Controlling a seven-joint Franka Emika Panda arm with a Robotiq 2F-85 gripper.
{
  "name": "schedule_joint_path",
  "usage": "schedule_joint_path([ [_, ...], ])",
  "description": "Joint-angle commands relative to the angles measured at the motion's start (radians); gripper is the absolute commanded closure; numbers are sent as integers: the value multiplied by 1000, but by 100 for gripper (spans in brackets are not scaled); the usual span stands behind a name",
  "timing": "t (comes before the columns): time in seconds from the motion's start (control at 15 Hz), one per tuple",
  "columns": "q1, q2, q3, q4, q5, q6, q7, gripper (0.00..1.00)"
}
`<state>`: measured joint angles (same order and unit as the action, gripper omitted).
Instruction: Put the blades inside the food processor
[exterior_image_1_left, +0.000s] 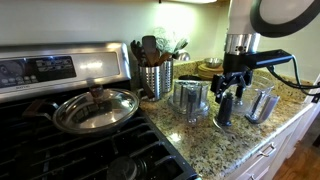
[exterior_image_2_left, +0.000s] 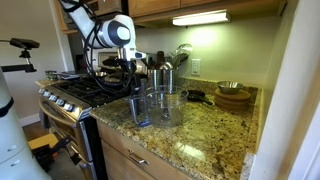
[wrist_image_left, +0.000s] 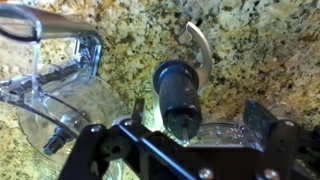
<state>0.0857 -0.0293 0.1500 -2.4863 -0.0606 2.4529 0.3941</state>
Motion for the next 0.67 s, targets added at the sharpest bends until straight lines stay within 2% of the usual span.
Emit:
schedule_joint_path([
  [0.0,3,41,-18,5,-37,52,33,0],
  [0.2,5,52,-30,8,-43,72,34,0],
  [0.27,5,52,-33,8,-47,74,34,18],
  [0.6,6,46,-41,5,-55,77,34,53],
])
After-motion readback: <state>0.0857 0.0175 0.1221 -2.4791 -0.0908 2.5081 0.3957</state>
